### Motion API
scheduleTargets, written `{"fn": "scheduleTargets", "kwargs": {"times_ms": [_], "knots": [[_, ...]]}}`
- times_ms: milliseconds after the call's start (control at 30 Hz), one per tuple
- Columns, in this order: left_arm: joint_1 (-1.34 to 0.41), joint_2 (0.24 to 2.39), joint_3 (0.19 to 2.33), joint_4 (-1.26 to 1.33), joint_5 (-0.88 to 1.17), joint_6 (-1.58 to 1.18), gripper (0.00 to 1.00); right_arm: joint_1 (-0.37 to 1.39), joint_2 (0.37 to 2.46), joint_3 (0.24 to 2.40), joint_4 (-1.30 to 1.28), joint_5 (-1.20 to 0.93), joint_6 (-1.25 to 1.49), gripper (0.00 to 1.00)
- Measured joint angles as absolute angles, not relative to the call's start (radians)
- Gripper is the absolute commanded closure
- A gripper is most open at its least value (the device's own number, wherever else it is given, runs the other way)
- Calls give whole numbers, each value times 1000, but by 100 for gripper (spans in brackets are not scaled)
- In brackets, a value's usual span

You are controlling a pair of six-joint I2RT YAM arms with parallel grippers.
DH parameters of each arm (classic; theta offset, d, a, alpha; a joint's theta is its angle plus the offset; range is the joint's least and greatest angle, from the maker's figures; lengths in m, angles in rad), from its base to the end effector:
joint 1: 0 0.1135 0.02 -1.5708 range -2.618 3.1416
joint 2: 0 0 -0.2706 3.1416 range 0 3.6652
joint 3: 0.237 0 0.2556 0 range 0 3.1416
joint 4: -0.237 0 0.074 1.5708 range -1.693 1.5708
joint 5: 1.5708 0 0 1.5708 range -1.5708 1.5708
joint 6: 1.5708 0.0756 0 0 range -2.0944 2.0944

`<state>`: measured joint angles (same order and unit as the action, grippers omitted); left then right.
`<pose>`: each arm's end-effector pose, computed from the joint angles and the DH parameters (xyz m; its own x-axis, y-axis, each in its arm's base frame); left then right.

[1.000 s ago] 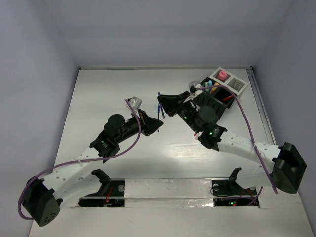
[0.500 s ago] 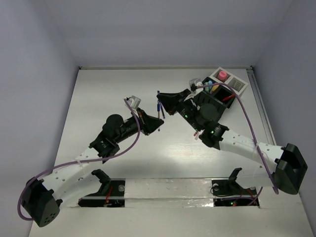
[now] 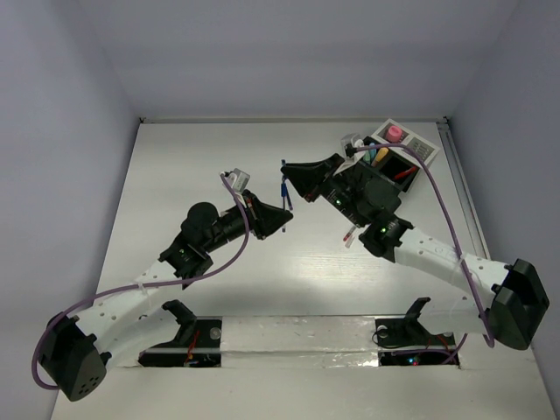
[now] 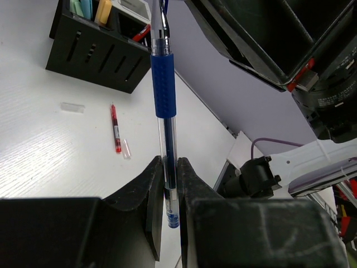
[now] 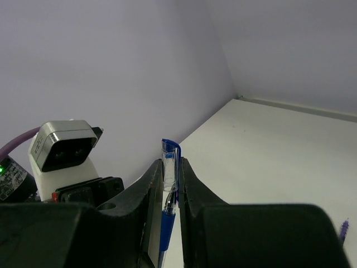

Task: Sort the stationery into containers
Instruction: Close the pen cap on the pen.

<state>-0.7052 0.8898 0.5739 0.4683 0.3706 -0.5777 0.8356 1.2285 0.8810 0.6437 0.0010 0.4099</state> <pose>0.1705 -0.1811 0.3255 -0.3820 -0.3433 -0.8580 0.7976 0.3465 -0.4937 0.2189 0.2420 0.3839 -0.1158 0.4661 -0.8771 -0.7577 0.5295 0.3814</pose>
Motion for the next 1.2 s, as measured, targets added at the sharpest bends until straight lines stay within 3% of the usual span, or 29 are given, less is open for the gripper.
{"fn": "scheduleTargets", "kwargs": {"times_ms": [667,1200], "knots": [[-706,883,574,488,413,-588,100,760,1229,854,739,-236,479,100],[-707,863,574,507,415,-588,100,754,1151,813,705,-149,529,100]]}}
